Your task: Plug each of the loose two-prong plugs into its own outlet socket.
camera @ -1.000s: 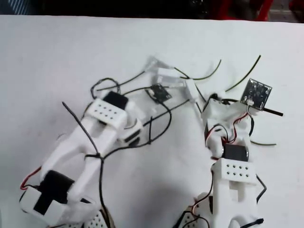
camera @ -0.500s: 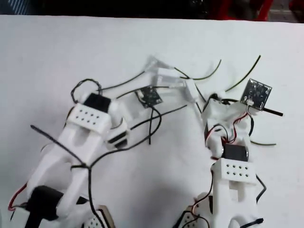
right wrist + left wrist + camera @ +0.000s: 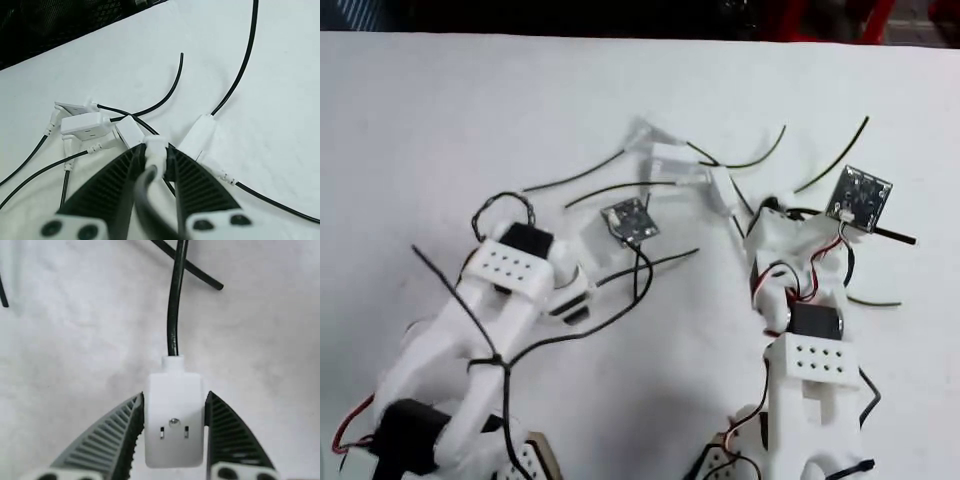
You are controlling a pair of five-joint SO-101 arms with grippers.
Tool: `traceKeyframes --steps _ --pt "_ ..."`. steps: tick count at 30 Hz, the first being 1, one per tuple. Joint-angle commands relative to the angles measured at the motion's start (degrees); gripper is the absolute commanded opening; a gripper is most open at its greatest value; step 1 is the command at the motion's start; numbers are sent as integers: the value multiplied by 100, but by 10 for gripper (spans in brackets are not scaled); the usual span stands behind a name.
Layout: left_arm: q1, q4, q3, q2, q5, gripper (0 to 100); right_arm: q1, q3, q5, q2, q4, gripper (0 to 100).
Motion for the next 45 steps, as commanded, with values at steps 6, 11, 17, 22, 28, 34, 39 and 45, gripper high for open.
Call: traceKeyframes --steps 6,11,17,22,28,34,39,45 --pt "-40 158 62 -1156 -35 190 40 -273 18 -13 -136 17" --pt "-40 149 396 -1156 -35 254 40 -273 18 -13 -136 17" --pt "-57 237 378 -1218 -53 234 31 -273 18 -13 -136 17" --pt "-66 273 431 -1182 -70 229 31 -273 18 -13 -136 17" --pt "-989 -246 422 -1156 -149 234 31 -273 18 -13 -136 17" --pt "-1657 -466 431 -1156 -1670 235 31 -273 18 -13 -136 17" --pt "-1701 -501 492 -1147 -2277 273 31 -273 18 -13 -136 17" --pt "-1684 -510 440 -1147 -2602 273 31 -273 18 -13 -136 17"
